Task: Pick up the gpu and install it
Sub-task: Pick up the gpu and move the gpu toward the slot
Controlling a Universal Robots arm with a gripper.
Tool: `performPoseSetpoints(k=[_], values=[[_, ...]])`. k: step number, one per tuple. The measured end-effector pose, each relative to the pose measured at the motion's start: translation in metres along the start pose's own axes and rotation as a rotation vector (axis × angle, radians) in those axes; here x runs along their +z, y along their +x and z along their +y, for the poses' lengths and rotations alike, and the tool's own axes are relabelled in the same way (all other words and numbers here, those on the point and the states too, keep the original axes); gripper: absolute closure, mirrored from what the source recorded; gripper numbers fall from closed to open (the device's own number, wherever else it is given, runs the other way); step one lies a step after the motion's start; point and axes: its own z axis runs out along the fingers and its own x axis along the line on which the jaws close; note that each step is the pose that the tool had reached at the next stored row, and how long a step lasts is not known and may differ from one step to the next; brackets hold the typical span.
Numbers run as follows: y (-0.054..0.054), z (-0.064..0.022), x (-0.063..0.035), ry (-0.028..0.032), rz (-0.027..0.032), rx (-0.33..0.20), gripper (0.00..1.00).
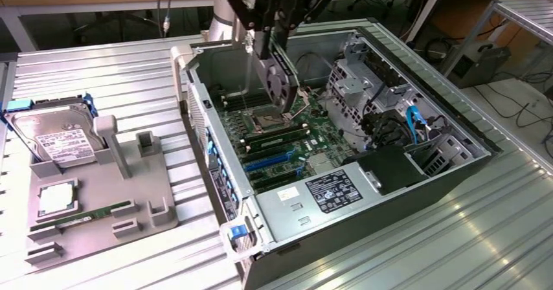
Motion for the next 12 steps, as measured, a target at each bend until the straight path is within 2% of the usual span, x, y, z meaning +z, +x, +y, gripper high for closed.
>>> performPoseSetpoints(k=[7,12], values=[[-0.031,0.0059,0.0134,0.0051,0.0001,0.000,0.74],[-0.055,0.0093,0.0234,0.0065,0.0001,0.000,0.74]])
